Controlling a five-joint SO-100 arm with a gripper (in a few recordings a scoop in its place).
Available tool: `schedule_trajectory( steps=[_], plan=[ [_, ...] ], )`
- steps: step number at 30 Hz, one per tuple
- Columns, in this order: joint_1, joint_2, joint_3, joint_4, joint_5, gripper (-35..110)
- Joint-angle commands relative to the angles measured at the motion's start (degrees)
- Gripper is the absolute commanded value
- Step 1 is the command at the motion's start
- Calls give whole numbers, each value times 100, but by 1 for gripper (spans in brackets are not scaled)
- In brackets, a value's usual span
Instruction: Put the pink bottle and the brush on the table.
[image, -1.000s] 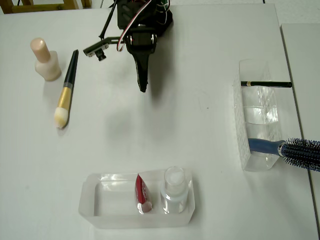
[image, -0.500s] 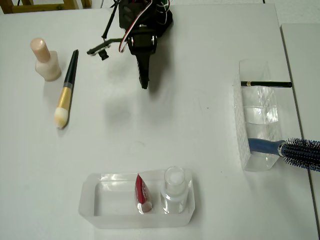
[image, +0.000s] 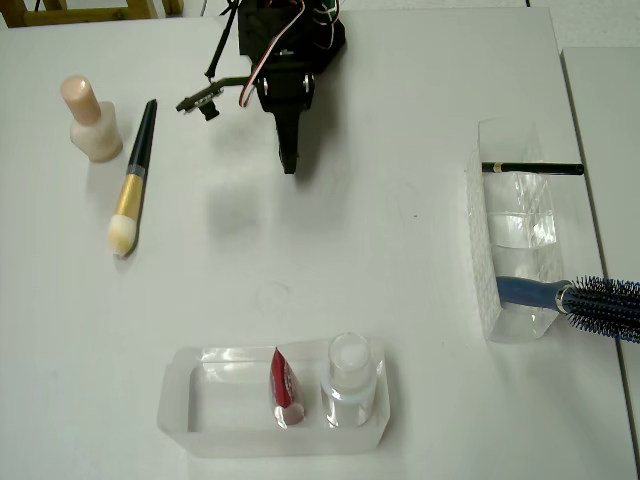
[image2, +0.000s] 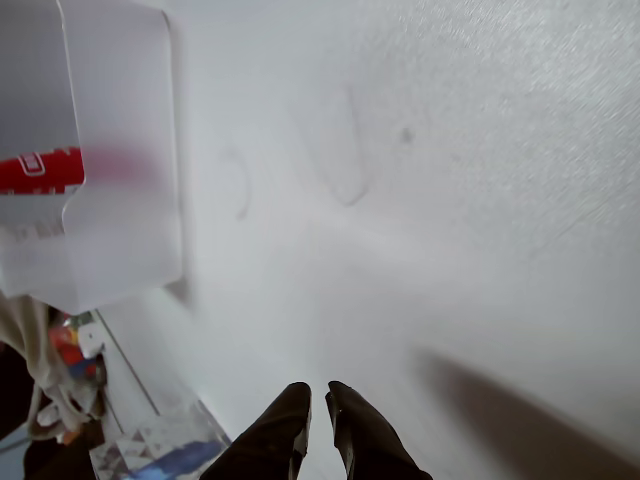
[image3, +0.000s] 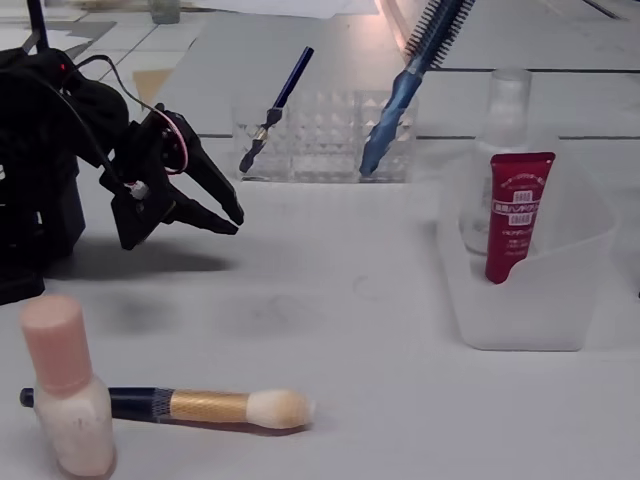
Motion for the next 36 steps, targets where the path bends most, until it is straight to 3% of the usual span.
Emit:
schedule_trajectory(
  steps=[1, 36],
  plan=[
    [-70, 141, 9, 26, -70, 4],
    [-62, 141, 9, 35, -79, 0]
  ],
)
